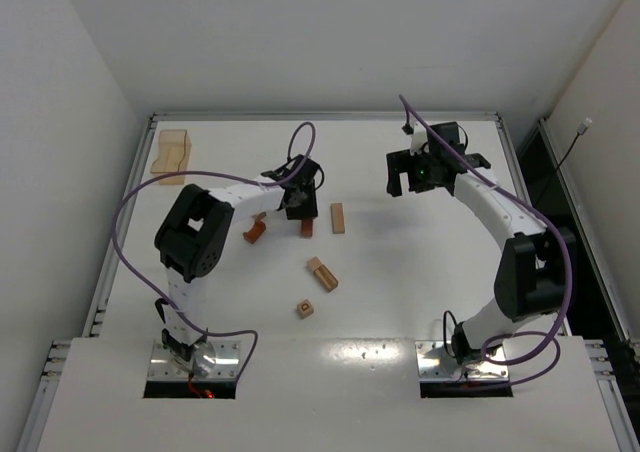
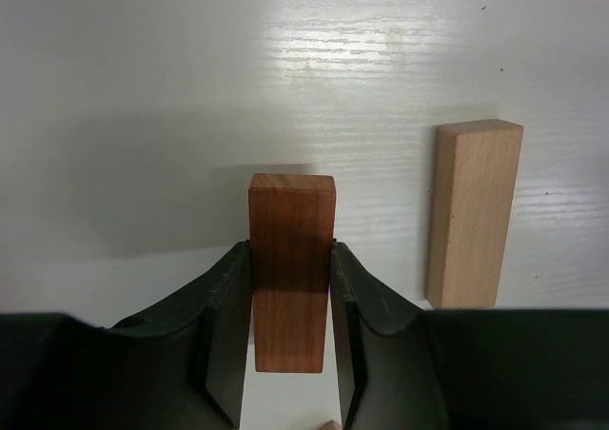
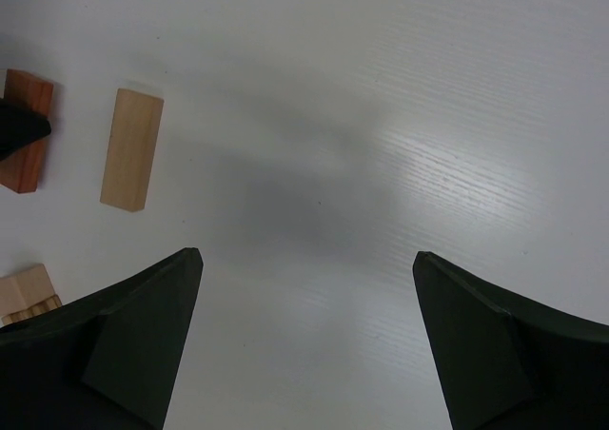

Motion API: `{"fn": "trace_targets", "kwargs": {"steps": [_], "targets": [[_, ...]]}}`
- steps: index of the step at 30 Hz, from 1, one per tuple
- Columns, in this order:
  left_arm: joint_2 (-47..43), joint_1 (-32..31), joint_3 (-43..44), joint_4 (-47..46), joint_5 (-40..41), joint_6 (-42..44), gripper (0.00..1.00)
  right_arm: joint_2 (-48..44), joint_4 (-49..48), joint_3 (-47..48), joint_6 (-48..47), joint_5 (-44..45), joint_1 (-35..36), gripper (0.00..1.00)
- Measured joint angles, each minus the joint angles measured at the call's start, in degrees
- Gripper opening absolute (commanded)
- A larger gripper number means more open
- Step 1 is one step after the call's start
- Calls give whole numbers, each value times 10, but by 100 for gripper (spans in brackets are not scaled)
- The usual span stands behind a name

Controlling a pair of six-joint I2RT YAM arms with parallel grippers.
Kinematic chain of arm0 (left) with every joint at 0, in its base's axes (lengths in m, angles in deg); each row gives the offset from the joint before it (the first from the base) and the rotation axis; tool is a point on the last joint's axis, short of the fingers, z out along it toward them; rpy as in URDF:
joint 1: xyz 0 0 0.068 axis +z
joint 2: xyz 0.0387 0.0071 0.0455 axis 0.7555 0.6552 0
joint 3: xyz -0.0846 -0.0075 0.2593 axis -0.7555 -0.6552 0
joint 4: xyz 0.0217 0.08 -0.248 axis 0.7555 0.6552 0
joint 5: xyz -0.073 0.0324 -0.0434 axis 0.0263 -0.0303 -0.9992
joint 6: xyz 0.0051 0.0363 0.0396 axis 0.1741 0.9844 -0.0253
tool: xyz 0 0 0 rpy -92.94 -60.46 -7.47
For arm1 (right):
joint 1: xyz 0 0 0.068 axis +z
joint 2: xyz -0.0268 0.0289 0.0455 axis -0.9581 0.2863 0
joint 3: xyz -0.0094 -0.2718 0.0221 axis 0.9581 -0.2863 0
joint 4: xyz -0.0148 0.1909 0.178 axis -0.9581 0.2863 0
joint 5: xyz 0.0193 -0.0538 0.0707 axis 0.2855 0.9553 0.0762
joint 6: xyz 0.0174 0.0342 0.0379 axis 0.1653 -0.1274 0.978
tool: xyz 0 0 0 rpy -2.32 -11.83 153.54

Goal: Build the wood block tower

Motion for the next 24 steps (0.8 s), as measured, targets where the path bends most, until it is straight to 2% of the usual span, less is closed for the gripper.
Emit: {"fn": "trace_targets", "kwargs": {"steps": [13,24], "targets": [[60,0,73,-5,-21,-7,0,0,-4,0,0,-2,0,90],[69,-5,78,-11,-39,-9,0,8,-4,0,0,-10,0,90]]}}
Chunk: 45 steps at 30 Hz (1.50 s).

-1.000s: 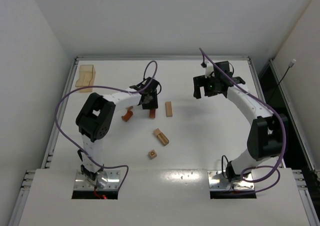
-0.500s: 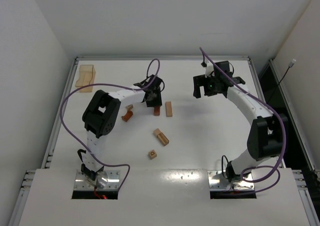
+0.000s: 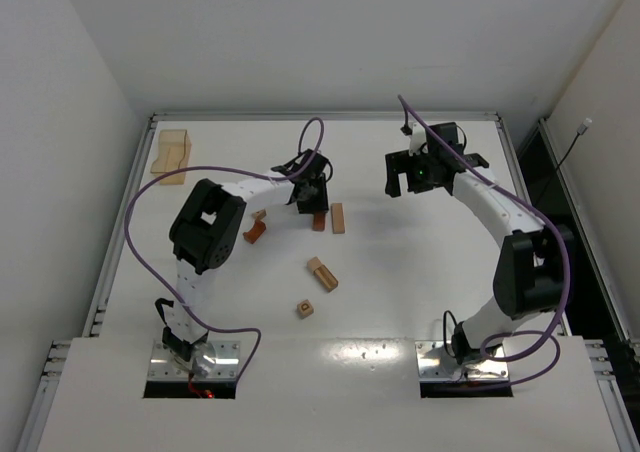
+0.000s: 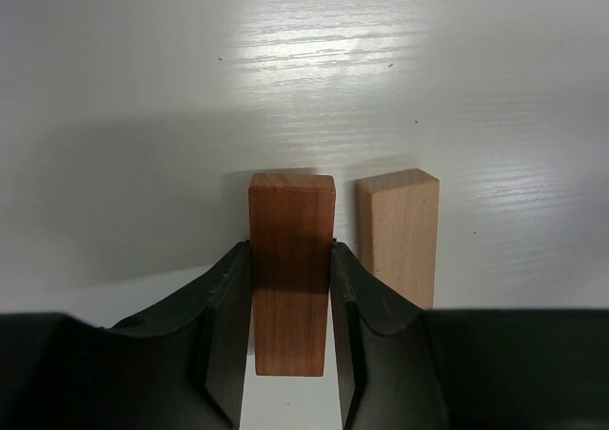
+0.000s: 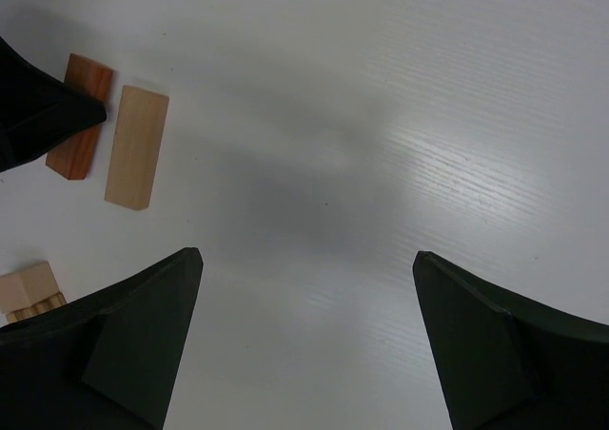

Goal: Build the wood block tower

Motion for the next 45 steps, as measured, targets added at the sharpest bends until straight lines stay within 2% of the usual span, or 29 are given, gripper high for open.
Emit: {"fn": "trace_targets", "kwargs": {"steps": [4,7,9,13,18,22,31,39,45], "targets": [[0,-4,-1,-4,-2,0,1,1,0,0,0,0,0,90],[0,-5,-1,-5,-4,0,6,1,0,0,0,0,0,90],[0,-5,-3,-7,-5,0,13,1,0,0,0,0,0,90],[0,-5,-5,-9,-6,0,14,1,0,0,0,0,0,90],[-4,-5,-12,-17,-7,0,25,1,0,0,0,0,0,90],[-10,-5,-20,-22,-9,0,26,1,0,0,0,0,0,90],[-18,-5,-30,-23,-12,2,41,1,0,0,0,-3,0,90],[-22,-5,-34,-24,-12,5,39,1,0,0,0,-4,0,90],[-79,-5,-55,-24,-8,16,39,1,0,0,0,-4,0,90]]}}
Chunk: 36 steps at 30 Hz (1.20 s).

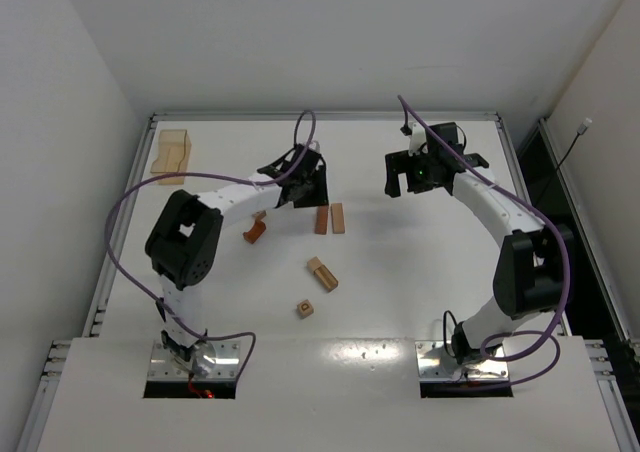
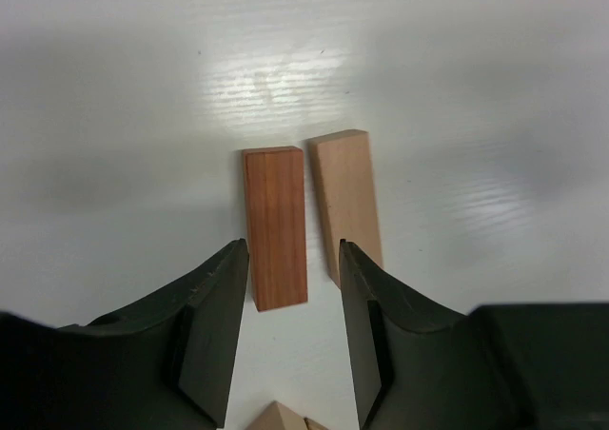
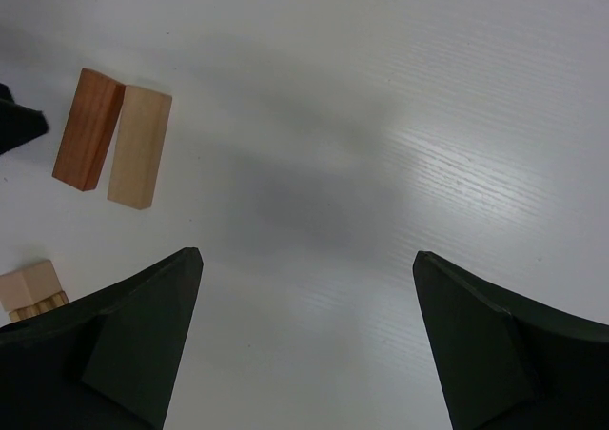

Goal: Build the wood block tower

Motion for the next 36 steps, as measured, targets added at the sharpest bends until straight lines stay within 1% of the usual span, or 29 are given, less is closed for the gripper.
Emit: {"fn": "trace_targets", "kwargs": {"steps": [2,4,5,7,8,13,19,27,36], "targets": [[-38,1,-7,-3,5,7,39,0,0,0,0,0,1,90],[-73,1,-11,-6,13,16,35,1,0,0,0,0,3,90],[-90,1,-14,-8,16,22,24,2,-1,0,1,-3,4,90],[-115,1,-16,-8,25,36,12,10,-2,2,4,-9,6,90],[-123,1,-18,-8,30,42,0,18,-2,5,5,-11,8,90],[-124,1,-50,18,42,66,0,83,3,42,17,-9,27,90],[-91,1,-89,55,36,75,0,144,16,68,26,7,69,88],[-22,1,-75,63,16,75,0,189,33,89,30,36,119,88],[7,1,-45,60,2,73,0,223,39,104,33,67,120,88]]}}
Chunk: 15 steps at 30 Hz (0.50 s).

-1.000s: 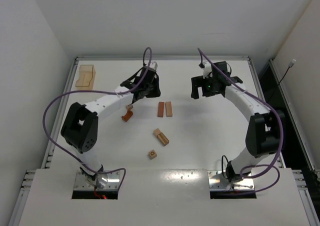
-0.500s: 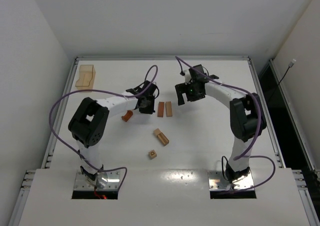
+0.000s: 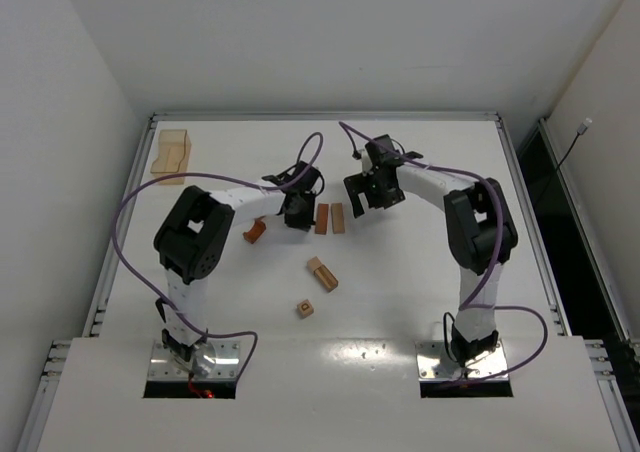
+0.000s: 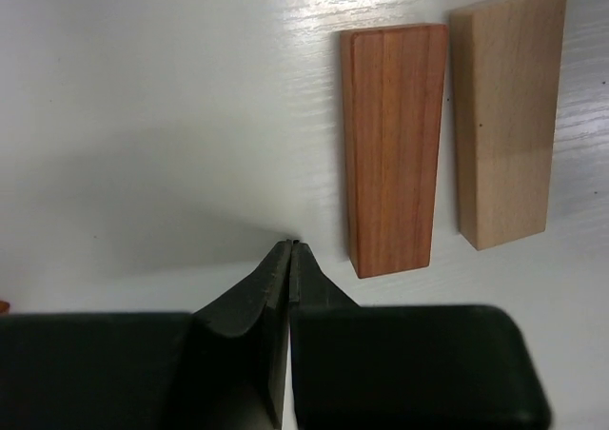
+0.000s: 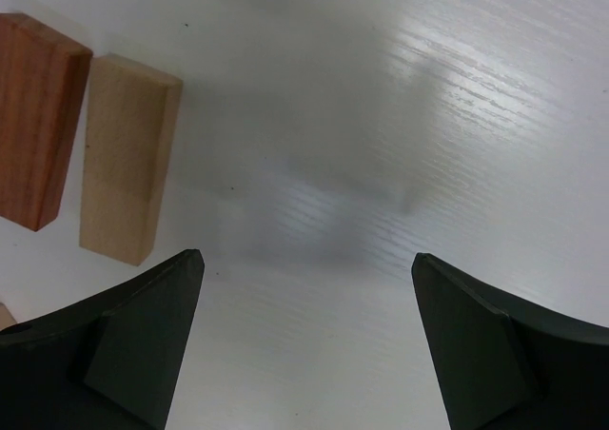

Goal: Build the wood block tower

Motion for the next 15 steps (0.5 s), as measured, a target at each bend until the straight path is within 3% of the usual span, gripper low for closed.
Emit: {"fn": "trace_targets", "kwargs": {"steps": [15], "targets": [[44,0,62,4,-3,0,4,20,9,7,10,2,4,88]]}}
